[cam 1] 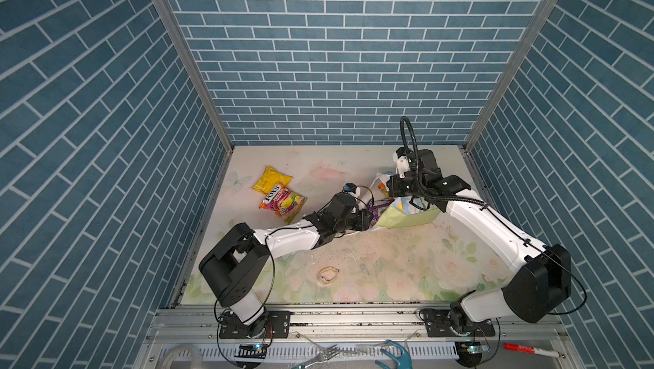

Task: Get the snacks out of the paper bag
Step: 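Lower the left gripper into the bag and grasp the purple Berries pack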

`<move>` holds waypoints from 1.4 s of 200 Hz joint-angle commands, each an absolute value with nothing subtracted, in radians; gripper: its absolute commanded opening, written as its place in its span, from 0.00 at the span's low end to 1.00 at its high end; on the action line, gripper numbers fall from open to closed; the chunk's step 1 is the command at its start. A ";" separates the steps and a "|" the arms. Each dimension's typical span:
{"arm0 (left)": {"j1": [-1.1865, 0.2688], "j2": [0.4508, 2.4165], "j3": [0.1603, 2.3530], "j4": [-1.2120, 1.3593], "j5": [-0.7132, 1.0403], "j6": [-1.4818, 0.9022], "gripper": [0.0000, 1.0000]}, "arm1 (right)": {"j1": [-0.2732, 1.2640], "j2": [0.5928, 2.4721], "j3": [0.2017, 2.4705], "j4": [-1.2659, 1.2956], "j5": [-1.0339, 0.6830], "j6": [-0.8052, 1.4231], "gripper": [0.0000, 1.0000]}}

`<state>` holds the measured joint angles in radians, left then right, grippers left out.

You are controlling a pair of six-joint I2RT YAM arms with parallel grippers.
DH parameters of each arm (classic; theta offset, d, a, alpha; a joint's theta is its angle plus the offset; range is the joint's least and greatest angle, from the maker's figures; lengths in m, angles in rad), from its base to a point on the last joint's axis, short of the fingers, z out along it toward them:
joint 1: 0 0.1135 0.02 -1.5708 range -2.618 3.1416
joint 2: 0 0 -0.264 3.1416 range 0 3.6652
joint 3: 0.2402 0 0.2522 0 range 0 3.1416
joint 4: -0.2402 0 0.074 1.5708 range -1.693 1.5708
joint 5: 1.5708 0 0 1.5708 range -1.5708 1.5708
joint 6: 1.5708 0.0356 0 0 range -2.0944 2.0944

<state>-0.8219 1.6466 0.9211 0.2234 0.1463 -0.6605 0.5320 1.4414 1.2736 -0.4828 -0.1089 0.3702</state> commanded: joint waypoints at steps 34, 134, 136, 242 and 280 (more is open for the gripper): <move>-0.831 1.708 0.972 0.280 0.195 -0.689 0.57 | 0.535 1.388 1.272 -0.380 -0.127 0.419 0.00; -0.833 1.795 1.004 0.308 0.215 -0.723 0.61 | 0.534 1.385 1.266 -0.361 -0.118 0.428 0.00; -0.833 1.797 1.005 0.311 0.215 -0.724 0.61 | 0.534 1.385 1.266 -0.361 -0.118 0.428 0.00; -0.833 1.882 1.046 0.317 0.194 -0.729 0.35 | 0.534 1.379 1.258 -0.352 -0.123 0.439 0.00; -0.832 1.861 1.055 0.282 0.170 -0.706 0.04 | 0.534 1.361 1.241 -0.358 -0.112 0.439 0.00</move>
